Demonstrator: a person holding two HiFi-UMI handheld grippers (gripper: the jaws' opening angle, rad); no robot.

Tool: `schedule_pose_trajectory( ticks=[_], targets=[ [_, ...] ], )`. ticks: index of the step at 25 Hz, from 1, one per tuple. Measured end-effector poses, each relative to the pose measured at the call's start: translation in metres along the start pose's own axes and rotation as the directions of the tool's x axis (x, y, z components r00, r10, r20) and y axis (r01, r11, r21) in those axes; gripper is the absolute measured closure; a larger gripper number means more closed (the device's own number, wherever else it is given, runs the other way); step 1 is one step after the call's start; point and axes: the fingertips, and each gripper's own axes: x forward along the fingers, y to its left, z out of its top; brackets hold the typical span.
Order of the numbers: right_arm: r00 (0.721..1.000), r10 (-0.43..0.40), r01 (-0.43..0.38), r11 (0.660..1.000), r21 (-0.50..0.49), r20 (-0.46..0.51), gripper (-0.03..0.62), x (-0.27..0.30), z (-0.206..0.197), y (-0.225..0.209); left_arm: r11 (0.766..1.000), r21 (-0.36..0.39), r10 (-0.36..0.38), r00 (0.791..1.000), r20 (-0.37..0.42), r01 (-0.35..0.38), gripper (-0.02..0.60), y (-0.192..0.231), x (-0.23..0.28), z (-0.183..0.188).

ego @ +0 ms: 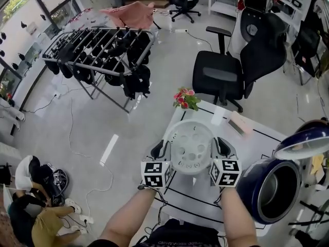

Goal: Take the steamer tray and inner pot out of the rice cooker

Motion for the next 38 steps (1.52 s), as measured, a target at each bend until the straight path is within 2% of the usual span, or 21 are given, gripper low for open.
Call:
schedule_pose_trajectory(
  ticks=[4,9,19,30,31,34,38],
  targets=[
    [1.000,-0.003,0.004,1.000,0.018,-0.031,0.542,0.021,-0.018,-0.006,1.000,0.015,-0.018,1.000,-0.014,0.018,0.512,0.006,0.025,-0.015],
    [0.998,-0.002,0.005,0.999,0.040,-0.069,0.542,0.043,-0.034,-0.015,1.000,-0.014,0.010,0.997,-0.071,-0.011,0.512,0.012,0.040,-0.026],
    [0.992,0.004,0.005,0.997,0.073,-0.128,0.540,0.067,-0.062,-0.023,1.000,-0.023,0.018,0.993,-0.120,-0.020,0.514,0.018,0.062,-0.047],
    [0.993,-0.007,0.016,0.997,0.077,-0.119,0.540,0.070,-0.066,-0.026,1.000,-0.008,0.014,0.993,-0.114,-0.015,0.512,0.018,0.064,-0.051],
    [0.993,-0.019,0.028,0.997,0.069,-0.119,0.539,0.070,-0.065,-0.027,1.000,0.006,0.012,0.993,-0.115,-0.012,0.505,0.017,0.064,-0.050],
    [0.995,-0.054,0.060,0.995,0.078,-0.080,0.517,0.066,-0.054,-0.031,0.999,0.045,0.009,0.995,-0.098,-0.004,0.376,0.015,0.062,-0.043],
    [0.999,-0.036,0.037,0.995,0.088,-0.014,0.473,0.056,-0.030,-0.025,0.998,0.054,-0.008,0.998,-0.065,0.012,0.350,0.011,0.049,-0.025]
  ],
)
